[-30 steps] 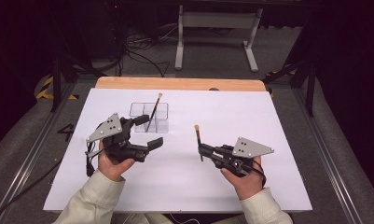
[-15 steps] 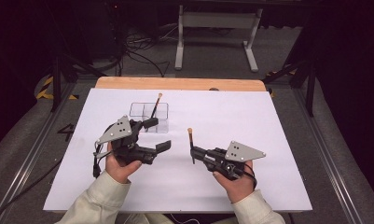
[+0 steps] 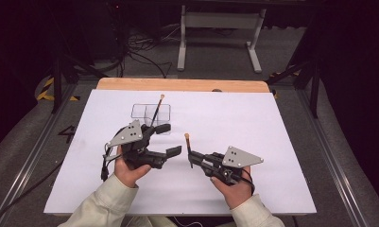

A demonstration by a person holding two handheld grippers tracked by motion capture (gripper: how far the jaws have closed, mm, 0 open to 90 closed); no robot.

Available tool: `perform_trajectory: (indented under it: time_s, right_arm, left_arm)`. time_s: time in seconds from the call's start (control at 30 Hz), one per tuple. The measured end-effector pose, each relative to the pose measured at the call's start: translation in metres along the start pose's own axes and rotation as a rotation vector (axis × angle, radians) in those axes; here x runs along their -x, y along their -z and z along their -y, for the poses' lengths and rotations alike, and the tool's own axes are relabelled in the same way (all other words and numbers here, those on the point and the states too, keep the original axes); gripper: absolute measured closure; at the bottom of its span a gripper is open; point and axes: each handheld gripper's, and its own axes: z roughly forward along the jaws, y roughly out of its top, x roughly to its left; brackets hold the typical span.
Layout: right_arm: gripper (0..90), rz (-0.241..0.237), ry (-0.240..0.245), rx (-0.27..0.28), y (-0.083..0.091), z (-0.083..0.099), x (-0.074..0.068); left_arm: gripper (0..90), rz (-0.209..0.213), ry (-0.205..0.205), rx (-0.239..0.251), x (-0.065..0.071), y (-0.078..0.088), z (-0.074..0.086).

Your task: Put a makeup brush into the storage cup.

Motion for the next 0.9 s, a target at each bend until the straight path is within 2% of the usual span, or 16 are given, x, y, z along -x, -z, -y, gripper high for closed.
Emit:
perform_trajectory:
  time_s: [0.13, 0.43, 0.5, 0.63, 0.9]
  right_arm:
    - [84.8, 0.004, 0.004, -0.002, -0.001, 0.002, -0.001]
    - [84.8, 0.003, 0.015, -0.002, -0.003, 0.004, -0.004]
    - [84.8, 0.002, 0.017, -0.007, -0.003, 0.004, -0.005]
    - [84.7, 0.004, 0.02, -0.006, -0.004, 0.004, -0.005]
    - [84.7, 0.006, 0.028, -0.009, -0.004, 0.004, -0.006]
  left_arm:
    - [24.2, 0.016, -0.002, -0.004, 0.002, -0.004, 0.002]
    - [43.1, 0.07, 0.004, -0.028, 0.004, -0.011, 0.005]
    - [45.3, 0.074, 0.004, -0.031, 0.005, -0.011, 0.006]
    - [56.7, 0.086, 0.005, -0.045, 0.006, -0.013, 0.007]
    - [66.6, 0.098, 0.018, -0.068, 0.007, -0.018, 0.01]
